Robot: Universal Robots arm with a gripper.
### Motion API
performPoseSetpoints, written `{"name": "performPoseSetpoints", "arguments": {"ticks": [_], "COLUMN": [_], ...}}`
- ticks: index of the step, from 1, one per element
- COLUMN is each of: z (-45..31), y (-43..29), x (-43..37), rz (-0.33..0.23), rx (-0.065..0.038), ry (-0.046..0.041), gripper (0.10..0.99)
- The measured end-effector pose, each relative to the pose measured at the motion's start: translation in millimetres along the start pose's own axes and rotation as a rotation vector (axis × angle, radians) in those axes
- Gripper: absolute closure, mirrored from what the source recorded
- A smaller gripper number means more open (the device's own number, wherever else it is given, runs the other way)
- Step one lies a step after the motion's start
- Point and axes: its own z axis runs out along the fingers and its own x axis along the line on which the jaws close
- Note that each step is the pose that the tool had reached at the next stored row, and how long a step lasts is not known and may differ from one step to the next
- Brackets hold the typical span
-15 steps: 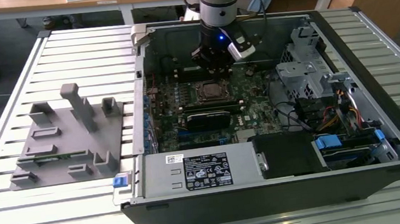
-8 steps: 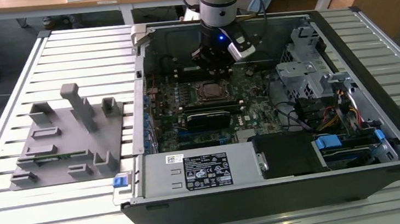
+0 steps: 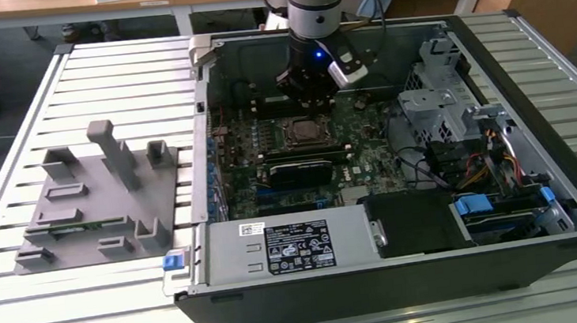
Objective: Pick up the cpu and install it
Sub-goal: 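Install the first cpu locking lever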
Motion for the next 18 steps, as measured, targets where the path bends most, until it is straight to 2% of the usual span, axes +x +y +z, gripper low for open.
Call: {"name": "performPoseSetpoints", "arguments": {"ticks": [4, 10, 18], "z": [-1.2, -15.5, -15.9], "y": [0.4, 0.3, -2.7], "x": [-0.2, -0.4, -0.6], "rz": [0.0, 0.0, 0.0], "rx": [-0.003, -0.002, -0.002], "ry": [-0.0008, 0.0, -0.0002], "gripper": [0.98, 0.98, 0.98]}}
